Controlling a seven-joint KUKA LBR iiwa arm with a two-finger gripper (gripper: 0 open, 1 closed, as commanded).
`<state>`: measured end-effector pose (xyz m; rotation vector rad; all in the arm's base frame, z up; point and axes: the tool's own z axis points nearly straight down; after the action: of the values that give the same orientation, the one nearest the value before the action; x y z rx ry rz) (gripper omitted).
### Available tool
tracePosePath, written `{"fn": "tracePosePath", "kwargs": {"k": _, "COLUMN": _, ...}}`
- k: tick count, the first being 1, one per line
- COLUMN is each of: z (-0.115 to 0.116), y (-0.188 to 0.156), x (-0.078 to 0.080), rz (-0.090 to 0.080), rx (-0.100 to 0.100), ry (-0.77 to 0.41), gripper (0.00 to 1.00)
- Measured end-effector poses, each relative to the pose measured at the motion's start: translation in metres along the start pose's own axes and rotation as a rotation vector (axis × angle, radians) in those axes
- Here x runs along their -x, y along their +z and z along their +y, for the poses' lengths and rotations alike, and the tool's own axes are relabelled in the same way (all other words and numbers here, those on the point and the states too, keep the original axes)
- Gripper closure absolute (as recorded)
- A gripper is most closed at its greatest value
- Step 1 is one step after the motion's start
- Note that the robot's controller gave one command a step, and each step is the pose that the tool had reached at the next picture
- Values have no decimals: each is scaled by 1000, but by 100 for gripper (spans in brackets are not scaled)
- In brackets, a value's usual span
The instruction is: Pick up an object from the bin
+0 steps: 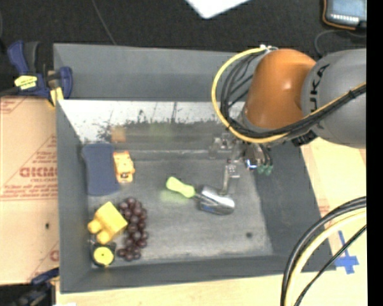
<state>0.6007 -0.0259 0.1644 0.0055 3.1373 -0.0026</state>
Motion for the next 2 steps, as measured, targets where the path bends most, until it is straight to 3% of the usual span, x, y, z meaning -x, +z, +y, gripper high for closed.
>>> {"fn": "tracePosePath", "kwargs": {"k": 1, "z": 0, "y": 0, "x": 0, "rz": 0, "rx": 0, "ry": 0, "gripper": 0}}
{"fn": "tracePosePath", "kwargs": {"k": 2, "z": 2, "y": 22, "x": 4, "rz": -9, "rx": -1, "ry": -52, "gripper": 0}}
